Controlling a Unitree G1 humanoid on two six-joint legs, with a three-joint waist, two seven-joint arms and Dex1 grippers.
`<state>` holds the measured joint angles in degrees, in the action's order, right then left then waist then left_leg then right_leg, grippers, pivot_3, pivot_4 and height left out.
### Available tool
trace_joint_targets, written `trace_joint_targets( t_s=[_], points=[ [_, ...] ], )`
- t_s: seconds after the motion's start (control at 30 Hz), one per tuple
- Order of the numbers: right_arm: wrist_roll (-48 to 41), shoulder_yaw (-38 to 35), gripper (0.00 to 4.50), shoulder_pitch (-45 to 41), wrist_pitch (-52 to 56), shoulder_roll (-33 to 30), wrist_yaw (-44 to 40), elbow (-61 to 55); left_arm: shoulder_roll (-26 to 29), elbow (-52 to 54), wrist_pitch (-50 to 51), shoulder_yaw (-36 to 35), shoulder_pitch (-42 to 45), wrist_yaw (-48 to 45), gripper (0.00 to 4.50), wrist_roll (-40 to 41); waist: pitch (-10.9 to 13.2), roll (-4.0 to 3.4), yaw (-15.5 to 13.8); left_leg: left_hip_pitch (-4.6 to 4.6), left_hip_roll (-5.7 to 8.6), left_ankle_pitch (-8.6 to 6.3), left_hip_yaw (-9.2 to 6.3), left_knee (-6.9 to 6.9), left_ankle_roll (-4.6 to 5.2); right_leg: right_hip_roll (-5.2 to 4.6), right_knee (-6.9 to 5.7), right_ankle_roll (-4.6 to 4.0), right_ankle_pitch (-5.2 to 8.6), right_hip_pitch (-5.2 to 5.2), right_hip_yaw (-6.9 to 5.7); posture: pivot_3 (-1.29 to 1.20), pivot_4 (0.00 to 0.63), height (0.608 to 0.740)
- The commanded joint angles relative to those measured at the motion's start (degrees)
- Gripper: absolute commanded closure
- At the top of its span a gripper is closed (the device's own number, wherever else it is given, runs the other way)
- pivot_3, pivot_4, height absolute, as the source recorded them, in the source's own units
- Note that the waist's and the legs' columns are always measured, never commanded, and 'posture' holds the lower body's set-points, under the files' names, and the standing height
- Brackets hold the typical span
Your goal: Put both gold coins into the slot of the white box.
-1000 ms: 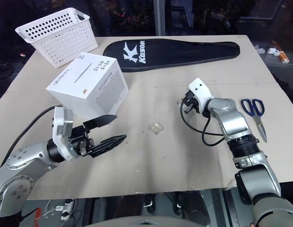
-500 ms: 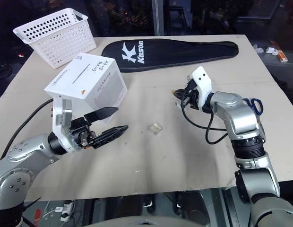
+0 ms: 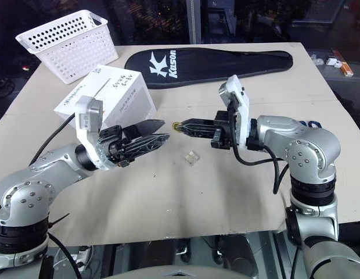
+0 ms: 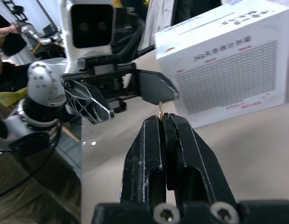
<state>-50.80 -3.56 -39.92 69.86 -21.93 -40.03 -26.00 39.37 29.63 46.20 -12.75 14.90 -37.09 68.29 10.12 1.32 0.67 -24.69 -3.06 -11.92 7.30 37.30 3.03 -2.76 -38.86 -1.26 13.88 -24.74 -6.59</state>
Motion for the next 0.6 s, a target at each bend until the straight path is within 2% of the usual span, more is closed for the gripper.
trace_joint_targets(
  t_s=[0.03,0.13,0.6],
  points=[
    [-3.71,-2.32,4.50,-1.93,-0.04,-0.26,2.02,-1.93,-0.13,0.14,0.45,-0.12,1.11,-0.40,2.05,1.99,0.00,0.00,-0.04,0.00,0.00,0.00,0.00,0.00,0.00,0.00,0.00,0.00,0.00,0.00,0.00,0.00,0.150,0.738],
    [-5.45,-2.33,4.50,-1.86,-0.22,-0.66,3.14,-2.04,-0.12,0.08,0.59,0.04,1.36,-0.68,3.16,1.70,0.00,0.00,-0.05,0.00,0.00,0.00,0.01,0.01,0.01,-0.01,0.01,0.00,0.00,0.01,0.01,0.00,0.150,0.738],
    [-10.46,-0.89,4.50,-1.87,-1.44,-2.28,4.79,-2.47,-0.39,0.00,0.85,0.49,1.91,-1.21,3.16,1.85,0.00,0.00,-0.08,-0.01,0.00,0.00,0.00,0.01,0.01,-0.01,0.01,0.00,0.00,0.01,0.01,0.00,0.150,0.738]
  ],
)
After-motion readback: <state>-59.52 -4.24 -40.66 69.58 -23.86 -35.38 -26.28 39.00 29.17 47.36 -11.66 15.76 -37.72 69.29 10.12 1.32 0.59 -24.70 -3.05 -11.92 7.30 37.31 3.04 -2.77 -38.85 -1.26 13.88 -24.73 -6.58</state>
